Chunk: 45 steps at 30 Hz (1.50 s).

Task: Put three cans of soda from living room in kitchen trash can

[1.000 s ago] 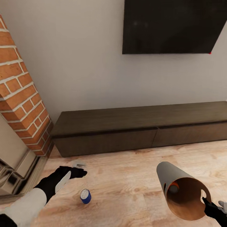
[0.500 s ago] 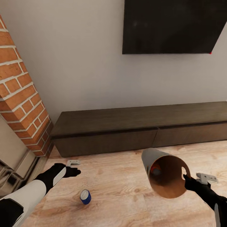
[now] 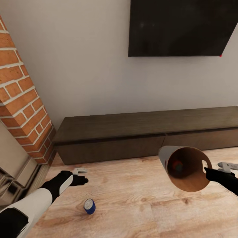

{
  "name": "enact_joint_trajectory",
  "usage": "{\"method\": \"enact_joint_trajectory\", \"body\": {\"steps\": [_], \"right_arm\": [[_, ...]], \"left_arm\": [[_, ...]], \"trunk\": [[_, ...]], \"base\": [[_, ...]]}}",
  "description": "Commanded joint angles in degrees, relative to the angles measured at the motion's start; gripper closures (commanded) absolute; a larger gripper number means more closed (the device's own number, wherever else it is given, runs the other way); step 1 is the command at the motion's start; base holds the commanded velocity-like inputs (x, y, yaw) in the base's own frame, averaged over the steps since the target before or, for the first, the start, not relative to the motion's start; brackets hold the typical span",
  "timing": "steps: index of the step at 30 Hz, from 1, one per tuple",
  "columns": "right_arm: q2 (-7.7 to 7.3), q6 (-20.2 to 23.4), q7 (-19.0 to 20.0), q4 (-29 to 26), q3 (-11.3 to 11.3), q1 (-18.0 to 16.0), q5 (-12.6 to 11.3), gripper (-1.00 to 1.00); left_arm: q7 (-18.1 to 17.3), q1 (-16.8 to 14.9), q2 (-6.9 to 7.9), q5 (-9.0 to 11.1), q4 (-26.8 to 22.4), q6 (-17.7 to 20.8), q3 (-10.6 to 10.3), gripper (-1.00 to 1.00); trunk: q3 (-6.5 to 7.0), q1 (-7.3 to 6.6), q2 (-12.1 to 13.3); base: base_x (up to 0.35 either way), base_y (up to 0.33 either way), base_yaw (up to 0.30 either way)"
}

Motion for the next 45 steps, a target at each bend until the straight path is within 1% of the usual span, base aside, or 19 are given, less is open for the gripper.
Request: {"method": "enact_joint_trajectory", "body": {"steps": [1,2,4,6,7,8,11,13,15,19,23,29,33,39,45], "right_arm": [[-0.57,0.2,0.8,0.0,0.0,0.0,-0.8,1.0],[-2.18,0.4,2.9,0.4,0.0,0.0,-0.6,1.0],[-3.22,1.5,4.4,0.7,0.1,0.0,-0.5,1.0],[-3.59,3.2,5.2,0.8,0.4,0.0,-0.3,1.0],[-3.66,4.1,5.4,0.9,1.1,0.0,-0.2,1.0],[-3.69,4.4,5.4,0.9,1.5,0.0,-0.2,1.0],[-3.6,5.5,5.5,1.0,4.0,0.0,0.0,1.0],[-3.56,5.6,5.5,0.9,4.6,0.0,0.1,1.0],[-3.56,5.7,5.5,0.9,4.9,0.0,0.1,1.0],[-3.53,5.8,5.5,0.9,5.2,0.0,0.1,1.0],[-3.52,5.8,5.5,0.7,5.2,0.0,0.1,1.0],[-3.48,5.8,5.5,0.6,5.3,0.0,0.1,1.0],[-3.46,5.8,5.5,0.5,5.3,0.0,0.1,1.0],[-3.44,5.8,5.5,0.3,5.3,0.0,0.1,1.0],[-3.43,5.8,5.5,0.3,5.3,0.0,0.1,1.0]], "left_arm": [[0.0,0.0,-0.06,0.0,0.0,0.1,0.0,-1.0],[0.0,0.0,-0.3,0.0,0.0,0.5,-0.1,-1.0],[0.0,0.0,-0.5,0.0,0.0,0.7,-0.1,-1.0],[0.0,0.0,-0.6,-0.1,0.0,0.9,-0.1,-1.0],[0.1,0.0,-0.64,0.0,0.1,1.0,-0.1,-1.0],[0.1,0.0,-0.66,0.0,0.2,1.1,-0.1,-1.0],[0.3,0.0,-0.72,0.1,0.4,2.5,-0.1,-1.0],[0.3,0.0,-0.76,0.1,0.3,3.2,-0.1,-1.0],[0.5,0.0,-0.74,0.1,0.4,3.6,-0.1,-1.0],[0.9,0.0,-0.8,0.0,0.5,3.8,-0.1,-1.0],[1.3,0.0,-1.51,-0.1,0.6,3.9,-0.2,-1.0],[1.3,0.0,-1.93,-0.4,0.5,3.8,-0.3,-1.0],[1.2,0.0,-2.6,-0.4,0.6,3.7,-0.4,-1.0],[1.2,0.0,-3.0,-0.5,0.7,3.3,-0.5,-1.0],[1.2,0.0,-3.07,-0.5,0.7,3.2,-0.5,-1.0]], "trunk": [[0.01,0.0,0.0],[0.01,0.0,0.0],[0.01,0.0,0.0],[0.01,0.0,0.0],[0.01,0.0,0.0],[0.01,0.0,0.0],[0.01,0.0,0.0],[0.01,0.0,0.0],[-0.35,0.44,-0.8],[-1.07,1.31,-2.4],[-1.79,2.19,-4.0],[-2.87,3.51,-6.4],[-3.6,4.32,-7.9],[-4.93,4.47,-8.0],[-6.26,4.63,-8.0]], "base": [[0.0,0.0,0.0],[0.0,0.0,0.0],[0.0,0.0,0.0],[0.0,0.0,0.0],[0.0,0.0,0.0],[0.0,0.0,0.0],[0.0,0.0,0.0],[0.0,0.0,0.0],[0.0,0.0,0.0],[0.0,0.0,0.0],[0.0,0.0,0.0],[0.0,0.0,0.0],[0.0,0.0,0.0],[0.0,0.0,0.0],[0.0,0.0,0.0]]}}
